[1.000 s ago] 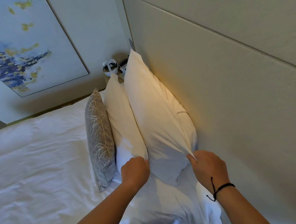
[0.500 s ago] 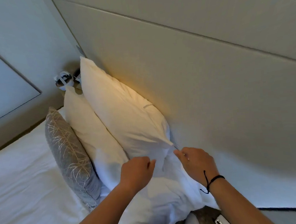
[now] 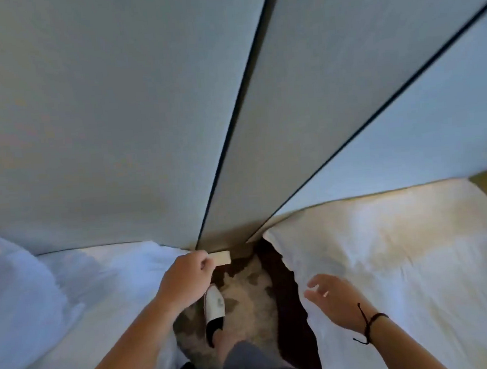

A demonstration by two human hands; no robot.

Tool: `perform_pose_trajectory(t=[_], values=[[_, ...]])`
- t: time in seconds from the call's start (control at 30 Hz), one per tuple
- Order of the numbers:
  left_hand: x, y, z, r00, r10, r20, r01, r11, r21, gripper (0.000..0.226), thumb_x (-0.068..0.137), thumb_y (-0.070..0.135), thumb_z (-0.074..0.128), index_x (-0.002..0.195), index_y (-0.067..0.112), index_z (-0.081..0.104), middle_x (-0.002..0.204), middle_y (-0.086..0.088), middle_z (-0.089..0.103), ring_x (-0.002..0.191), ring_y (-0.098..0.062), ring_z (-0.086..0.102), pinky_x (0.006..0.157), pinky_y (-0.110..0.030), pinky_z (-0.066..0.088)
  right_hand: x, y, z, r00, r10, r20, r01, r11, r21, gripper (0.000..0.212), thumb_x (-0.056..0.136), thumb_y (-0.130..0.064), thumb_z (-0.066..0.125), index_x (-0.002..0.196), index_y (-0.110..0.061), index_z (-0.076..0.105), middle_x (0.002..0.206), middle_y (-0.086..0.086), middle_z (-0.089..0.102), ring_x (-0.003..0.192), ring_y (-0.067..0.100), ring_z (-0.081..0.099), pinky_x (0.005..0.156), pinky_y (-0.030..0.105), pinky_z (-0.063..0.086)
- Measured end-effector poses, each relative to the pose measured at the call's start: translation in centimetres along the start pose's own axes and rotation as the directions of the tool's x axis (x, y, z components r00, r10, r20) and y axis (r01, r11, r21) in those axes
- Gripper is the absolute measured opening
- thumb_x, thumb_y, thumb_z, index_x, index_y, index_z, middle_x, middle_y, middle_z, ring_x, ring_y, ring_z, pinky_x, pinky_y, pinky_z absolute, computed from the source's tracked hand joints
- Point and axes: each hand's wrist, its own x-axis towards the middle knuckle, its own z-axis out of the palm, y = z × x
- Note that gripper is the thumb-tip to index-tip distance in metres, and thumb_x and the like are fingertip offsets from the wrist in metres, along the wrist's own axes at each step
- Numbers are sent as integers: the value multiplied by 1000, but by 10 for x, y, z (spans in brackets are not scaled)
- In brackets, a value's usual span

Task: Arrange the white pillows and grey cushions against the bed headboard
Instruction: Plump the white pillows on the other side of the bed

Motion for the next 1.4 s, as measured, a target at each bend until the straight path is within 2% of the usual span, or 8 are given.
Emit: perform_pose_trajectory(t=[0.1, 0.27, 0.57, 0.77, 1.1, 1.2, 1.3, 1.4], values=[[-3, 44, 49, 990, 116, 78, -119, 992, 29, 32, 98, 44, 46, 71, 31, 57, 66, 16, 61, 64, -3, 60, 55, -21, 49, -43, 59, 11, 980, 155, -125, -129, 973, 194, 21, 91, -49, 58, 102, -32, 64, 88, -11, 66, 78, 3, 62, 69, 21, 50], [-30, 121, 100, 942, 272, 196, -296, 949, 109, 29, 93, 49, 47, 69, 37, 58, 61, 18, 62, 62, 2, 59, 48, -23, 37, -89, 126, 36, 913, 315, -257, -181, 881, 437, 21, 90, -47, 61, 102, -30, 66, 84, -15, 63, 74, 0, 60, 60, 14, 42], [-79, 248, 247, 869, 320, 378, -424, 875, 234, 35, 95, 49, 47, 69, 28, 59, 66, 11, 65, 60, -3, 59, 50, -30, 46, -152, 307, 70, 857, 457, -237, -178, 695, 696, 13, 88, -51, 60, 91, -39, 65, 84, -15, 66, 73, 1, 63, 58, 17, 43], [-139, 358, 380, 744, 371, 556, -543, 820, 179, 41, 97, 51, 37, 74, 26, 59, 70, -3, 64, 58, -16, 58, 56, -37, 48, -210, 466, 94, 736, 641, -219, -237, 547, 803, 18, 87, -47, 62, 74, -36, 60, 73, -14, 64, 65, 2, 59, 54, 22, 41], [-186, 472, 499, 572, 435, 695, -726, 662, 183, 24, 90, 49, 43, 78, 36, 60, 75, 25, 63, 64, -4, 59, 60, -30, 51, -257, 568, 104, 617, 769, -166, -132, 309, 942, 13, 88, -42, 62, 82, -31, 63, 77, -10, 65, 68, 7, 61, 60, 26, 47], [-189, 485, 531, 504, 426, 751, -757, 636, 148, 23, 90, 44, 48, 75, 32, 60, 72, 21, 63, 64, -7, 59, 63, -33, 51, -281, 576, 118, 550, 828, -109, -159, 232, 960, 10, 88, -42, 62, 85, -32, 64, 78, -12, 65, 70, 4, 60, 60, 25, 47], [-201, 503, 571, 414, 411, 812, -786, 612, 90, 24, 90, 38, 53, 71, 26, 60, 68, 11, 64, 66, -10, 59, 69, -37, 53, -328, 583, 136, 450, 893, -1, -217, 110, 970, 9, 88, -39, 62, 86, -31, 64, 80, -11, 66, 75, 7, 62, 72, 31, 54], [-225, 524, 617, 296, 424, 856, -817, 577, -3, 28, 89, 38, 56, 68, 21, 60, 65, 5, 63, 67, -15, 59, 69, -38, 53, -389, 598, 158, 289, 954, 78, -317, 19, 948, 9, 89, -39, 62, 89, -31, 66, 80, -12, 66, 76, 3, 61, 72, 28, 53]])
